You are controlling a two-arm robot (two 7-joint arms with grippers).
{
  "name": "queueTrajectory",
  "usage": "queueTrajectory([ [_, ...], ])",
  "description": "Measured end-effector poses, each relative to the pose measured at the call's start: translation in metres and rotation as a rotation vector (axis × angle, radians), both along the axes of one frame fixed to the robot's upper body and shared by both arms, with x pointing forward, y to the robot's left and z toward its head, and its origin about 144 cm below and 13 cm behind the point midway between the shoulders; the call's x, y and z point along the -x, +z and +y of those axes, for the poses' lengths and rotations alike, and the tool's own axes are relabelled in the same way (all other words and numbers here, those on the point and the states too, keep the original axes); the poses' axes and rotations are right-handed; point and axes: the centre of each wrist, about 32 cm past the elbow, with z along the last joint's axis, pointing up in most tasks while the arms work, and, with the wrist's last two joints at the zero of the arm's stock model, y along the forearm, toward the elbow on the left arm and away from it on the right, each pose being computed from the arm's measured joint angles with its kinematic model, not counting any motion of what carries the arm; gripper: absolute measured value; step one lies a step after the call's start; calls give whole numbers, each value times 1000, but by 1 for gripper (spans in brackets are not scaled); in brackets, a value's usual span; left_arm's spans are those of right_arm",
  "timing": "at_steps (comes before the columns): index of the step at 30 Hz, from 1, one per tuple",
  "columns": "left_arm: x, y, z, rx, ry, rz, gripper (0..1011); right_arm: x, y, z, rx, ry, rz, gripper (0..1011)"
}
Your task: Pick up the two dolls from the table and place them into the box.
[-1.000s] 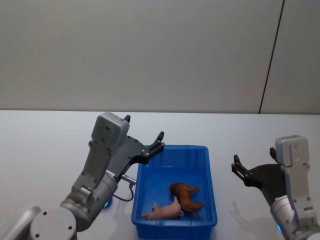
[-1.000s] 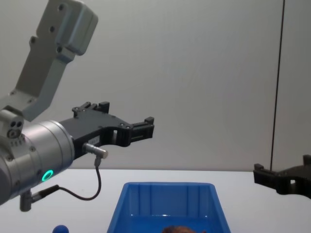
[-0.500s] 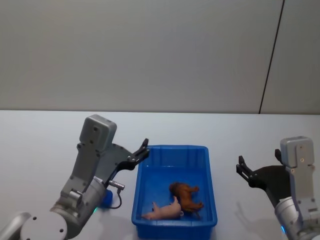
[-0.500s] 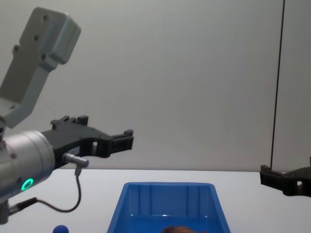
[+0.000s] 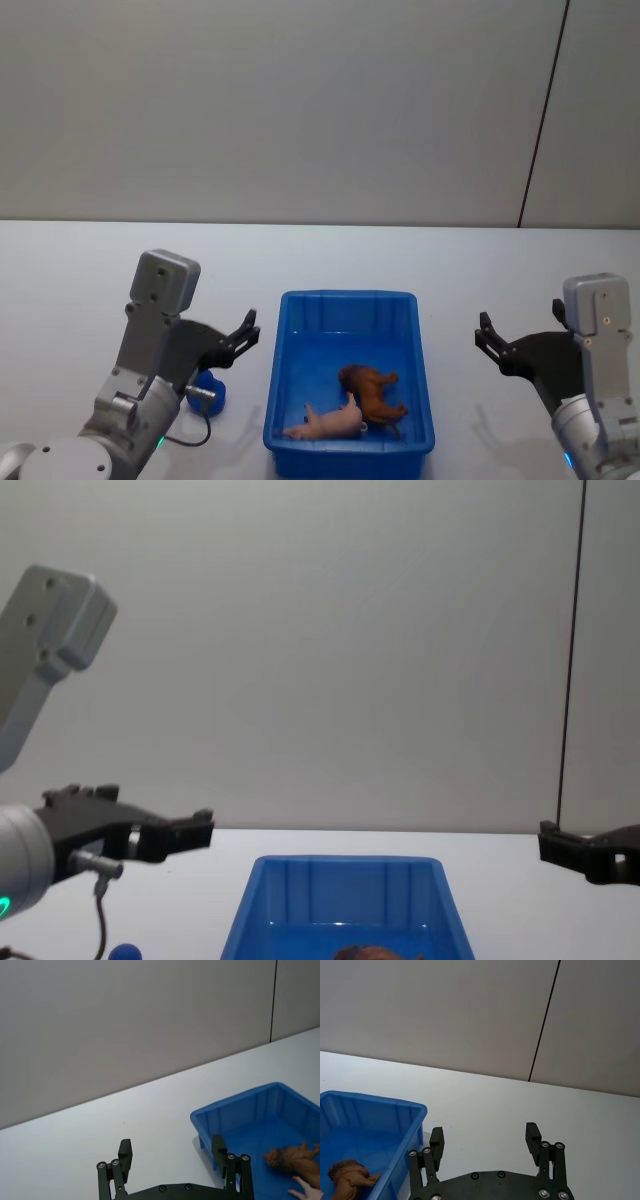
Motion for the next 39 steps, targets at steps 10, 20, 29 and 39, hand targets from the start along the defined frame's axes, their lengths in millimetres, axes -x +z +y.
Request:
queueTrajectory([
  [10, -1, -12, 10, -7, 42, 101, 1001, 0, 0, -1, 0, -2, 1, 1003],
  [20, -4, -26, 15, -3, 69, 186, 1001, 0, 0, -1, 0, -2, 1, 1003],
  [29, -10, -34, 18, -10, 75, 235, 1001, 0, 0, -1, 0, -2, 1, 1003],
  [39, -18, -39, 20, -21, 73, 266, 1001, 0, 0, -1, 0, -2, 1, 1003],
])
